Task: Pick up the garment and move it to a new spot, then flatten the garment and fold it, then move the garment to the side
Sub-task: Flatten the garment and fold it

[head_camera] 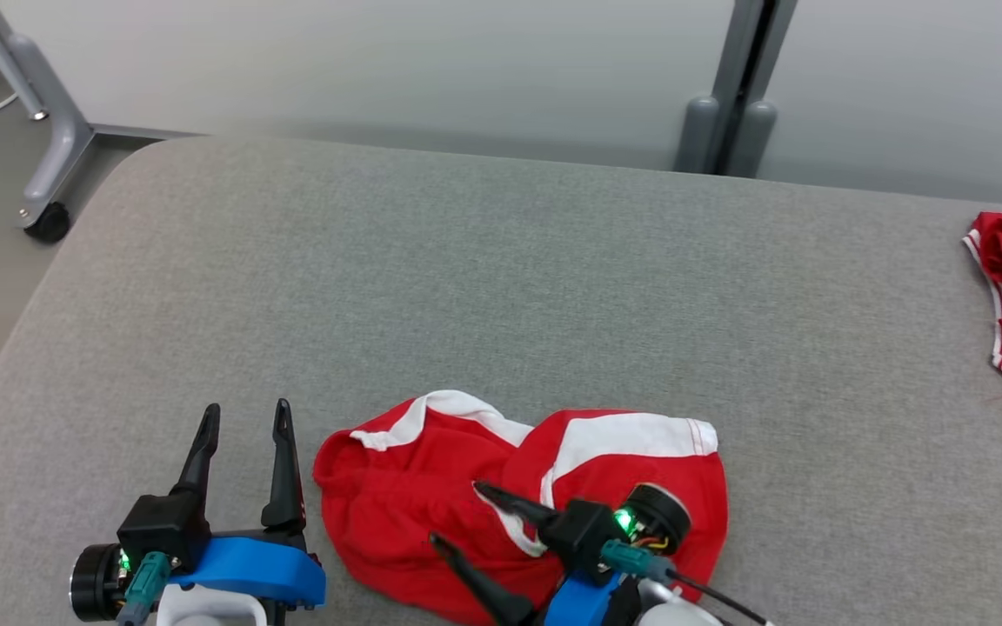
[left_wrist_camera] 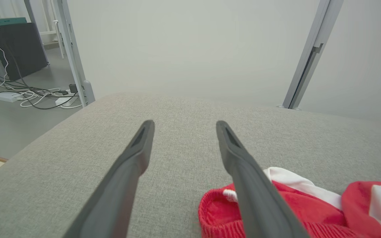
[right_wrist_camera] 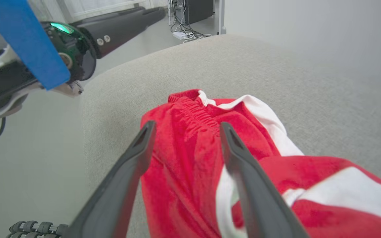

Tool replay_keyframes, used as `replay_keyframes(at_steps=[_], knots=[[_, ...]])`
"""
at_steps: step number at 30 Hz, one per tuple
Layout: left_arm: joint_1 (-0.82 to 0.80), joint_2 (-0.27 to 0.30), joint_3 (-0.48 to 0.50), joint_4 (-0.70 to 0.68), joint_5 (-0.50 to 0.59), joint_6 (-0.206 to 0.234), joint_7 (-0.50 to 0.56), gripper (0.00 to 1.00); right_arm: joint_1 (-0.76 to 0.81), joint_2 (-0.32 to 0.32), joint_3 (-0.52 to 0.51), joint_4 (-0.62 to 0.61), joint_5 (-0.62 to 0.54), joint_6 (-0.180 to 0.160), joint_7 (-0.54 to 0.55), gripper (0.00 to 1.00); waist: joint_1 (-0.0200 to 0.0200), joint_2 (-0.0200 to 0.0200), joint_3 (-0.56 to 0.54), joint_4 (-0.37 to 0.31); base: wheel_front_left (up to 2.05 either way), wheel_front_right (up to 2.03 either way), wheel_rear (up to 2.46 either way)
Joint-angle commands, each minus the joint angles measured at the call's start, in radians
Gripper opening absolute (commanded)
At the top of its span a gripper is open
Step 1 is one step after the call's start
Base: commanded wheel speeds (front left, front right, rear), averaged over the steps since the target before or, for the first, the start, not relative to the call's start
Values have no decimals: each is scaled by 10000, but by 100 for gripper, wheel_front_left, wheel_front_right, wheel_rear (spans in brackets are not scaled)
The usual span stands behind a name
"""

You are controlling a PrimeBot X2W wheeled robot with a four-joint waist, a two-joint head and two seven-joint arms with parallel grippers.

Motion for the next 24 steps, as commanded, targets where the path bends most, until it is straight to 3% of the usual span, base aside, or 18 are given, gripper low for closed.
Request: replay_keyframes(at_steps=[1, 14, 19, 24], knots=[[6, 47, 53, -57, 41, 28, -44, 100, 189, -13, -198, -130, -87, 2, -84, 100, 0, 0, -79, -118, 0, 0, 0], [126, 199, 248, -388, 84, 154, -45, 100, 967, -1025, -4570, -2207, -1379, 3, 677, 100, 0, 0, -74, -654, 0, 0, 0], [-18, 159, 173, -399, 104, 119, -45, 100, 1180, -1085, -5293, -2558, -1631, 2, 1185, 100, 0, 0, 75, -574, 0, 0, 0], [-152, 112, 119, -396, 134, 79, -45, 100, 1333, -1052, -5569, -2123, -1756, 2, 1472, 100, 0, 0, 309, -367, 0, 0, 0]])
